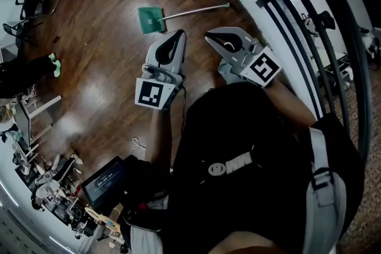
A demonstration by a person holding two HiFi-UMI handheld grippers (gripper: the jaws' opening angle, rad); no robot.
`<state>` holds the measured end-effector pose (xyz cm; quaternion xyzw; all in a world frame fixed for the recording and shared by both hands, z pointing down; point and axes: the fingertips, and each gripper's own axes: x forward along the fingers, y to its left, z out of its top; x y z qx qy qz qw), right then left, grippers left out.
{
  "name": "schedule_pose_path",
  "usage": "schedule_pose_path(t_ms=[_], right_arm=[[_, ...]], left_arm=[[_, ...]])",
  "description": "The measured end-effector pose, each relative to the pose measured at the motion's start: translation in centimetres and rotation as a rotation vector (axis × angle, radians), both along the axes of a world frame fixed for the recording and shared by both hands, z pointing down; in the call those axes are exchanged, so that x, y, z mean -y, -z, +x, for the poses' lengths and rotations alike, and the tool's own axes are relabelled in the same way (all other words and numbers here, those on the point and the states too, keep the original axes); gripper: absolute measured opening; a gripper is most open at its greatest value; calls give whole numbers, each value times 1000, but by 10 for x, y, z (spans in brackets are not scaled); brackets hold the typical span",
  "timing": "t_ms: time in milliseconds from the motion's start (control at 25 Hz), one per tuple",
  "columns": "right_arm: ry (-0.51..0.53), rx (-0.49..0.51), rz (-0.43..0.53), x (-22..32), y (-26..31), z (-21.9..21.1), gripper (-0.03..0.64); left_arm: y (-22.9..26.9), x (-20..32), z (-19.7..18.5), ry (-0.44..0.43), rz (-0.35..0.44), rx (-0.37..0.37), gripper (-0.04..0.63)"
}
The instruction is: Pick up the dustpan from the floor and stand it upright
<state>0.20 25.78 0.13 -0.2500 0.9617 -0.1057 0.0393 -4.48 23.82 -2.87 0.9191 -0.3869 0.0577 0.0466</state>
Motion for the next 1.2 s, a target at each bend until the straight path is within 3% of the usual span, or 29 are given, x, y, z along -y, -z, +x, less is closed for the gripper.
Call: schedule_pose_path(t_ms=[160, 360, 520, 640, 800, 1200], right_arm=[[-46, 8, 2, 64, 5, 7, 3], [-119, -52, -85, 111, -12, 9, 3], [-186, -126, -138, 151, -68, 18, 3], [-262, -169, -166, 173, -124, 23, 3], [-388, -203, -234, 210, -220, 34, 3], [-482, -218, -309, 238, -404, 66, 3]], left_arm=[[-6, 63, 10, -80, -8, 65, 15], [-28, 112, 11, -158, -89, 62, 15], [-76, 153, 15, -199, -152, 13, 15], [-142, 169, 11, -242, -235, 4, 15], [-272, 197, 6, -272, -359, 13, 15], [-486, 245, 59, -416, -329, 140, 16]])
